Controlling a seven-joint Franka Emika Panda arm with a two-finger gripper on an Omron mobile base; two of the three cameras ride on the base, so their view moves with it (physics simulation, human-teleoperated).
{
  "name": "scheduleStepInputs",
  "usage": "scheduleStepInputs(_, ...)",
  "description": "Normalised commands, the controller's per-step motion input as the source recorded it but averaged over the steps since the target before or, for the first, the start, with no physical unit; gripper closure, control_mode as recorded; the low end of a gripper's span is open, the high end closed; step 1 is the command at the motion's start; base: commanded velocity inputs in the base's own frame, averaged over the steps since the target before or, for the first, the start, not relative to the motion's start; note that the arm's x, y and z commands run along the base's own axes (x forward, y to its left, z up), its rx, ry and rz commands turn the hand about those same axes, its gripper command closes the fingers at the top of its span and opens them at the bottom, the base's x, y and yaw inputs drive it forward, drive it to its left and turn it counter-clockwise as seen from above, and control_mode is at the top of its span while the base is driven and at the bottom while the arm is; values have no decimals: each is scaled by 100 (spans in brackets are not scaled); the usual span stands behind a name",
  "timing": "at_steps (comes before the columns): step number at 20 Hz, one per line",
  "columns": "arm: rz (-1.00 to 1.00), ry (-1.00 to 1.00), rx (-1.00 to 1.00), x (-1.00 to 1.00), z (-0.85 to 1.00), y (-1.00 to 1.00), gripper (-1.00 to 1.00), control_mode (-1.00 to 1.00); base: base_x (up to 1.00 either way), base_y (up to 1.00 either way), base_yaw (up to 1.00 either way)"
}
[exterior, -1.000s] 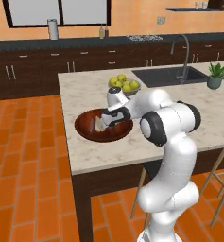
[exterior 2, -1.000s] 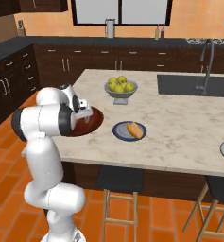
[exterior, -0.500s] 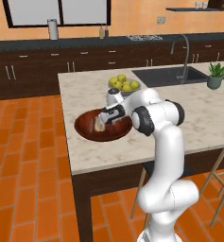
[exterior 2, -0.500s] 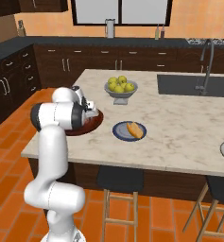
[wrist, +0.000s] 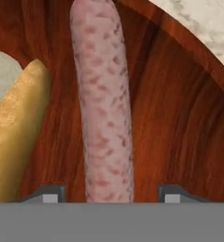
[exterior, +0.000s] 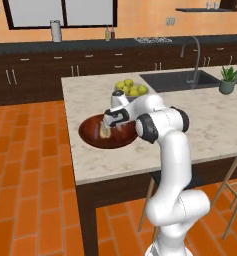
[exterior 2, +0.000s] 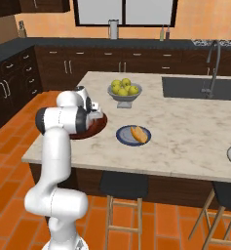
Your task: Place one bun and one sausage from the bowl on each plate.
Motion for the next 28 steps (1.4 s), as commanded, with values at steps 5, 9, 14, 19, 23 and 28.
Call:
scheduleStepInputs(5,-1,-1,0,-37,-47,-32,100,-100,0,0,0)
scheduleStepInputs(9,0,-13,0,-59,-10,-8,100,-100,0,0,0)
scheduleStepInputs(14,0,-19,6,-84,65,-4,100,-100,0,0,0)
scheduleStepInputs(19,0,-9,6,-82,99,-42,100,-100,0,0,0)
scheduleStepInputs(23,-6,3,0,-59,55,-100,100,-100,0,0,0)
scheduleStepInputs(28,-8,16,0,-14,3,-100,100,-100,0,0,0)
